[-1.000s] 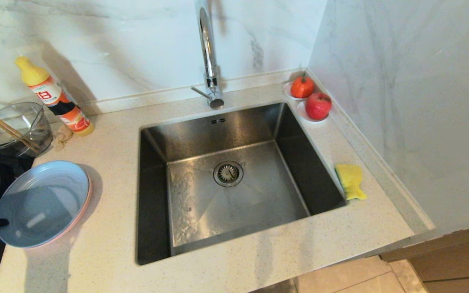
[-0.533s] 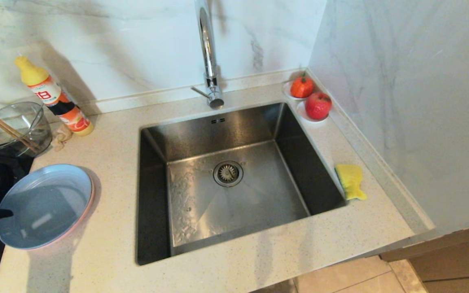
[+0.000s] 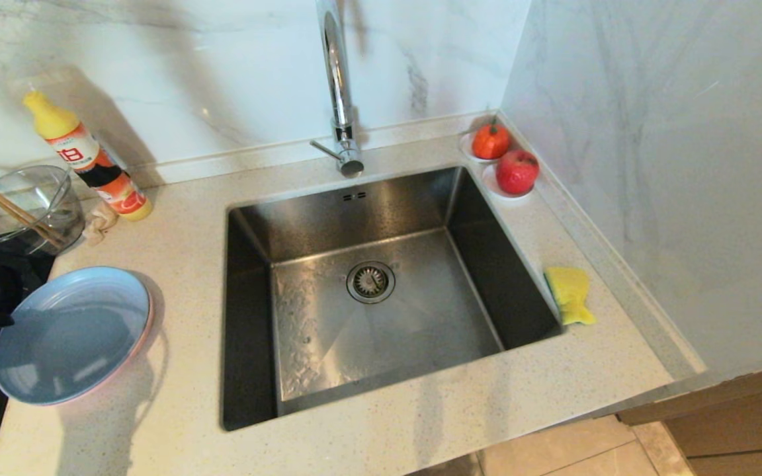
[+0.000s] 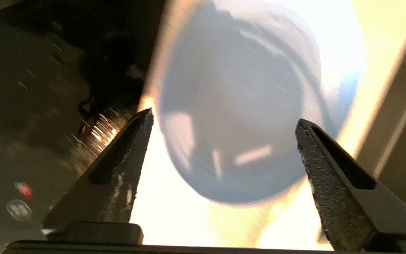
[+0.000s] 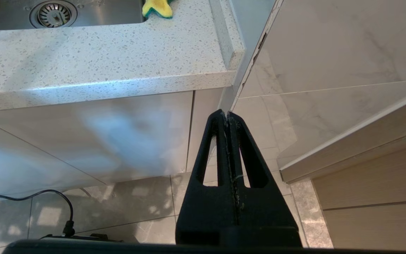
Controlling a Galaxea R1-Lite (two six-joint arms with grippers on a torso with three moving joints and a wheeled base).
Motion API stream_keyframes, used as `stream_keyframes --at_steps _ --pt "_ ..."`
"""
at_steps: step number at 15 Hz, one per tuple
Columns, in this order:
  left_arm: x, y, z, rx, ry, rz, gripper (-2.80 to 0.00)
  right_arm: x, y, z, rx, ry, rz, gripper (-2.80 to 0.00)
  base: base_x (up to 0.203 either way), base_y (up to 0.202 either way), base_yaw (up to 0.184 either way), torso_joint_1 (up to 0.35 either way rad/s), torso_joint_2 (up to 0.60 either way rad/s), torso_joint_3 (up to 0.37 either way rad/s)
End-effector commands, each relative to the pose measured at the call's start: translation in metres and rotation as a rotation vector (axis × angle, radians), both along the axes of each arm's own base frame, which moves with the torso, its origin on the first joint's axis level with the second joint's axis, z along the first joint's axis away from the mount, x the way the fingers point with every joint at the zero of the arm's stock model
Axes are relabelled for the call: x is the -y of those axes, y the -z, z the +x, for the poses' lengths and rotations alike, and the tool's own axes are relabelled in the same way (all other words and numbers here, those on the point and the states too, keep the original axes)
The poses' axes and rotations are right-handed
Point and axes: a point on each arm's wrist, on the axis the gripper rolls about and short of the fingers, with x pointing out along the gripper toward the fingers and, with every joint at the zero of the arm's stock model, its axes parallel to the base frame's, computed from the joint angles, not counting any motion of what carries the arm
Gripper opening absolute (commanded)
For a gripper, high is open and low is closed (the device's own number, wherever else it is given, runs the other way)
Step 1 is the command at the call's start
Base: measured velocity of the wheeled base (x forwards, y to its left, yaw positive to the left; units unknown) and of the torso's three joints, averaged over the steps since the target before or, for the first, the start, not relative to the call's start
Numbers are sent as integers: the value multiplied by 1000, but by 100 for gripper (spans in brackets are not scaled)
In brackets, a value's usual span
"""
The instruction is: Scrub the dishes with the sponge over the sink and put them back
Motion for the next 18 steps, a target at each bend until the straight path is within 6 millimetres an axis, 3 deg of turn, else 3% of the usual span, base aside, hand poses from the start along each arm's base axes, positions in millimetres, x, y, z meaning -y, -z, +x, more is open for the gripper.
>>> stream_keyframes --at_steps 1,6,12,15,18 --pt "22 -24 -10 41 28 47 -280 0 0 0 0 -1 0 -280 0 0 0 0 0 0" --pt "68 -51 0 124 202 150 -280 0 0 0 0 -1 -1 -280 0 0 0 0 0 0" --pt "138 -91 -5 259 367 369 -280 0 0 0 0 -1 -1 -280 0 0 0 0 0 0" --pt "165 -94 -11 321 333 532 -280 0 0 0 0 -1 -2 -280 0 0 0 0 0 0" --pt "180 -79 -28 394 318 697 -280 0 0 0 -1 -1 0 -280 0 0 0 0 0 0"
